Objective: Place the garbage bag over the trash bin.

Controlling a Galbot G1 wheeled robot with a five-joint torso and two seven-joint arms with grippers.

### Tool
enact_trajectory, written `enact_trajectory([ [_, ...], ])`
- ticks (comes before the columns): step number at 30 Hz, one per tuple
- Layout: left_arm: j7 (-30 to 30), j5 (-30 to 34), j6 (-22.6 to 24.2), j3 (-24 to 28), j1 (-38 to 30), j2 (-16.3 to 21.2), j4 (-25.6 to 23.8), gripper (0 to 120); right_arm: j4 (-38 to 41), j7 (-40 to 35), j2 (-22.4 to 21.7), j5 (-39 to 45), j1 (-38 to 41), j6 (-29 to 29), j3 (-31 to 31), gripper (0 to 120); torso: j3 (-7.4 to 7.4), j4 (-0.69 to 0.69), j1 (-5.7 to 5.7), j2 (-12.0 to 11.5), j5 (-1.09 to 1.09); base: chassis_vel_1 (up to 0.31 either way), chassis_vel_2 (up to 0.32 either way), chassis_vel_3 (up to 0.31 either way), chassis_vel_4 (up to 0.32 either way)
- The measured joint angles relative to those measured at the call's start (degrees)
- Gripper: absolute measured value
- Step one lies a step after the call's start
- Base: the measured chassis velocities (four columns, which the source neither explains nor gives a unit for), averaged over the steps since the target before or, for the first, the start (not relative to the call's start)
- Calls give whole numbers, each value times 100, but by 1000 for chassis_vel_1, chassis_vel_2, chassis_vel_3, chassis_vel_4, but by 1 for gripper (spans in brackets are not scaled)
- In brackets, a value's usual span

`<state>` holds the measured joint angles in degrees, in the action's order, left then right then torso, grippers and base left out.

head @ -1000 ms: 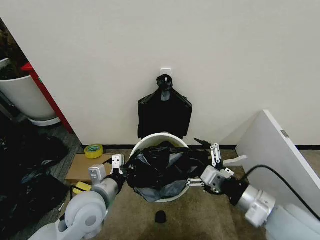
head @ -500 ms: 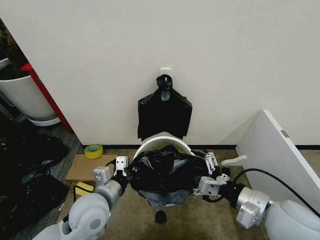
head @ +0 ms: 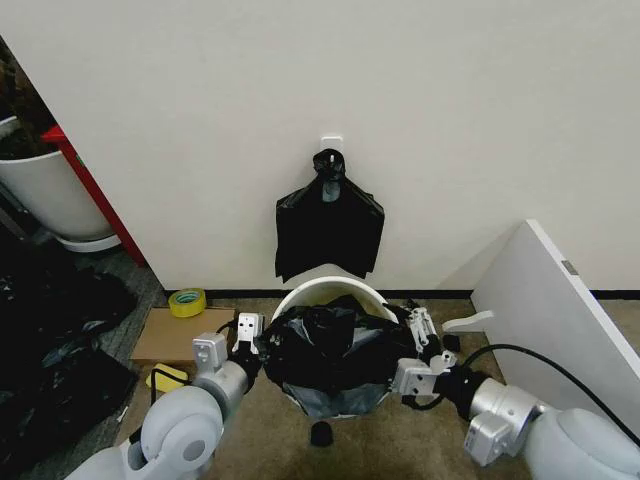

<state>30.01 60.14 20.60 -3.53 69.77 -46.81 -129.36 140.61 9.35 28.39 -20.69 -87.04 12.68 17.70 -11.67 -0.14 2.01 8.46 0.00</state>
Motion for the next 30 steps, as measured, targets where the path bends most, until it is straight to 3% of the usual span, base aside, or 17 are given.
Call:
enact_trajectory([
  [18,-41,-116,117,219,-207,20,120,0,-438,147,621,-1251,391,-678,-531,99,0,-1,0,0,-1,0,0,0,0],
  [21,-42,-119,129,257,-221,9,120,0,-496,148,683,-1394,473,-713,-690,88,0,0,0,0,0,0,0,0,0],
  [22,-45,-136,134,268,-198,7,115,0,-533,147,773,-1515,501,-781,-795,79,0,0,0,0,0,0,0,0,0],
  [25,-62,-170,137,261,-126,32,99,0,-535,136,823,-1598,487,-877,-841,66,0,0,0,0,0,0,0,0,0],
  [30,-76,-191,144,250,-100,46,86,0,-550,63,834,-1620,476,-960,-852,49,0,0,0,0,0,0,0,0,0],
])
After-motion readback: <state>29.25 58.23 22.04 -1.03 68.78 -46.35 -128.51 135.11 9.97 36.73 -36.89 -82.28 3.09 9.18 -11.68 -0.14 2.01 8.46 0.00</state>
